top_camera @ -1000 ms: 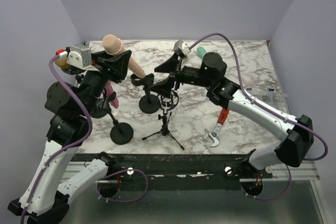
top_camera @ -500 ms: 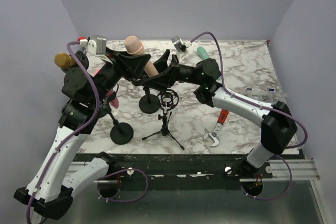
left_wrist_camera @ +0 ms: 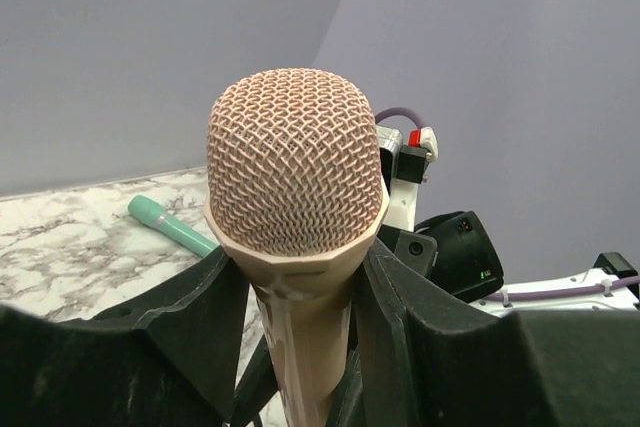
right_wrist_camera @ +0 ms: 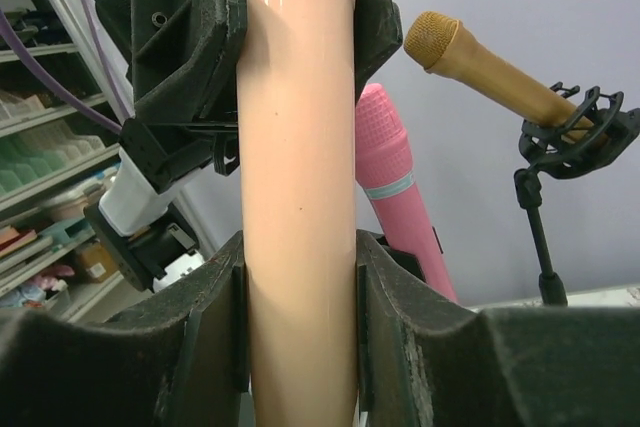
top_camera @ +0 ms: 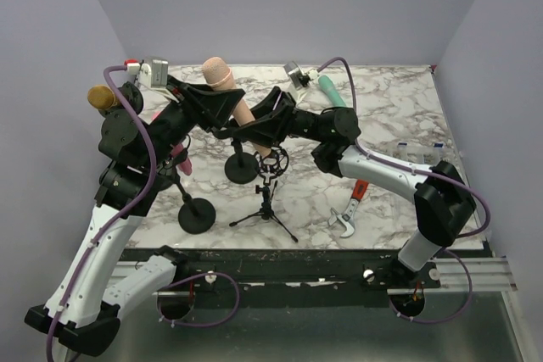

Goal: Remove the microphone from the stand

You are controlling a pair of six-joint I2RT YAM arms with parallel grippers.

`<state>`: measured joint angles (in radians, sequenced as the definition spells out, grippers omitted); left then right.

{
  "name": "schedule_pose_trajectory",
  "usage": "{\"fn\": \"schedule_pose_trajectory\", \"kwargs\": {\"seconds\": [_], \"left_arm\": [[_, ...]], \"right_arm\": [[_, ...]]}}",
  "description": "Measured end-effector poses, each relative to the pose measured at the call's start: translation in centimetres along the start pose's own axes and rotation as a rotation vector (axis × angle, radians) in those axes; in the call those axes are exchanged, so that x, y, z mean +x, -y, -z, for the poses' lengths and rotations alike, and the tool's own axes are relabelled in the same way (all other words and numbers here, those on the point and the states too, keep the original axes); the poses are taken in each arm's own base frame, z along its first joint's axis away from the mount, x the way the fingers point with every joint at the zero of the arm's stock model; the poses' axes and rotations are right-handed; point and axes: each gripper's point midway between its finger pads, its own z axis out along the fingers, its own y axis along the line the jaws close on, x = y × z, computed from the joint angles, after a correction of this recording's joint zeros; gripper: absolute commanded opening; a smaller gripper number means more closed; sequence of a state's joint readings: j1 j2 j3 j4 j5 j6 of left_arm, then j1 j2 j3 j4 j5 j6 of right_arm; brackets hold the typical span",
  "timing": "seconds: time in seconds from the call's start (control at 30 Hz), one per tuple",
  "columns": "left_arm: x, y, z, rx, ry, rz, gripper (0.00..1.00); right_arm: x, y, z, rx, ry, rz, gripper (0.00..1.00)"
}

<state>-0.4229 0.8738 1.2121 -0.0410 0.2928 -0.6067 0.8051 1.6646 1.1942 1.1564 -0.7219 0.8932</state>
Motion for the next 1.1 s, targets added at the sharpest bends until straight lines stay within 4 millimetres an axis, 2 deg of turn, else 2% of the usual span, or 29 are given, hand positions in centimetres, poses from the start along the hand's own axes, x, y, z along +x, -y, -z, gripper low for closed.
{"fn": "schedule_pose_trajectory", "kwargs": {"seconds": [0.03,0.1,0.2,0.23,0.27,0.43,0.53,0.6,0.73,0.9,1.1], "left_arm": [[0.1,0.0,0.0,0.003,-0.004,0.001,0.04],[0.3,0.0,0.0,0.007,-0.011,0.000,0.37],[0.4,0.0,0.1,0.019,-0.016,-0.014,0.80],[0.2,0.0,0.1,0.020,-0.010,-0.032,0.91],[0.1,-0.1,0.2,0.020,-0.007,-0.033,0.96],[-0.5,-0.1,0.8,0.012,0.017,-0.077,0.99],[-0.9,-0.1,1.0,0.010,0.030,-0.096,0.99],[-1.1,-0.1,1.2,0.010,0.039,-0.106,0.99],[-1.8,0.1,1.6,0.012,0.059,-0.121,0.99],[-2.3,0.5,1.8,0.021,0.078,-0.129,0.99],[-2.3,0.6,1.9,0.029,0.088,-0.135,0.98]], "right_arm": [[0.1,0.0,0.1,0.002,0.002,-0.001,0.01],[0.2,0.2,0.2,0.006,0.004,0.002,0.01],[0.1,0.4,0.2,0.025,0.000,0.019,0.01],[0.1,0.5,0.1,0.036,-0.006,0.029,0.01],[0.0,0.8,0.1,0.058,-0.014,0.033,0.01],[-0.8,3.4,0.5,0.259,-0.052,0.107,0.01],[-2.8,6.1,1.4,0.472,-0.064,0.208,0.01],[-4.3,8.3,2.9,0.637,-0.073,0.286,0.01],[-5.4,12.6,7.8,0.938,-0.140,0.410,0.01],[-3.6,18.1,15.4,1.231,-0.315,0.470,0.01],[-1.0,24.0,24.8,1.447,-0.539,0.470,0.01]]}}
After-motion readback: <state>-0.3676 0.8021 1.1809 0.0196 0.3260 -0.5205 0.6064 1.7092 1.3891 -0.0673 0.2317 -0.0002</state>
